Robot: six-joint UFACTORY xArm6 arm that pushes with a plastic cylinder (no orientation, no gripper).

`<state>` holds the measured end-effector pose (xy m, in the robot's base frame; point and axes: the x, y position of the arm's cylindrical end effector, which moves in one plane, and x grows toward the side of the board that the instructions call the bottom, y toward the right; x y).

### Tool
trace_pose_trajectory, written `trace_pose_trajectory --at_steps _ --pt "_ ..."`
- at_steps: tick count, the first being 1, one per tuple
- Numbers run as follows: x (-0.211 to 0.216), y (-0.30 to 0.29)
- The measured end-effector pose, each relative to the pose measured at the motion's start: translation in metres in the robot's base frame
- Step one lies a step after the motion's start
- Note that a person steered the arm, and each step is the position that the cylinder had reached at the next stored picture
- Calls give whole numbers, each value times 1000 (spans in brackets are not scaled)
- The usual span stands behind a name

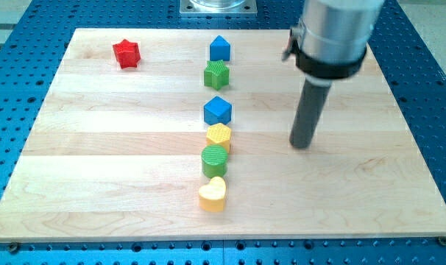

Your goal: Place the yellow heart to the left of the green circle

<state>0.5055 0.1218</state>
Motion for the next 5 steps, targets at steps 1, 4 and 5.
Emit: trace_pose_trajectory --at_steps 1,4,5 --pt "84 0" --pt "113 -11" --pt "113 -36"
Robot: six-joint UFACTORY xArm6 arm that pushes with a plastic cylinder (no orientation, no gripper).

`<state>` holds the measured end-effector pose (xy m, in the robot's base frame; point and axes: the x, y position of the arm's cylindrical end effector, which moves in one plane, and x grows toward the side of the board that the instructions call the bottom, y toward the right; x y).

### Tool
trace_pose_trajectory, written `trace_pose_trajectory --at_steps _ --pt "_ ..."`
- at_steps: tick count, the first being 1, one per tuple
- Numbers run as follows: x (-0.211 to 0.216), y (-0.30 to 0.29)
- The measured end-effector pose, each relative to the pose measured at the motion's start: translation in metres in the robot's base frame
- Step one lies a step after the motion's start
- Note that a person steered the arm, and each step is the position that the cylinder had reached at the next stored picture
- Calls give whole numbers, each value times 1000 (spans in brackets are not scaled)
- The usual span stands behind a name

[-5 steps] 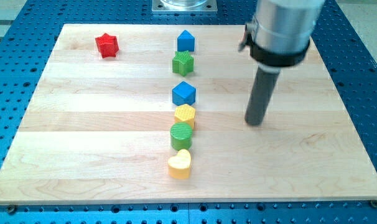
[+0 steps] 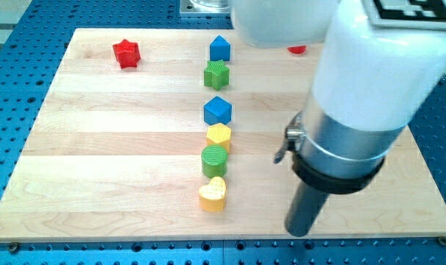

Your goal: Place the yellow heart to the left of the green circle

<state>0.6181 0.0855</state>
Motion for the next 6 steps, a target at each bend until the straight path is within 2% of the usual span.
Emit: trace_pose_trajectory --at_steps 2,3,4,5,6 --pt "-20 -72" --pt "-15 -117" --pt "-47 -122" --pt "-78 -159" --pt "-125 -155"
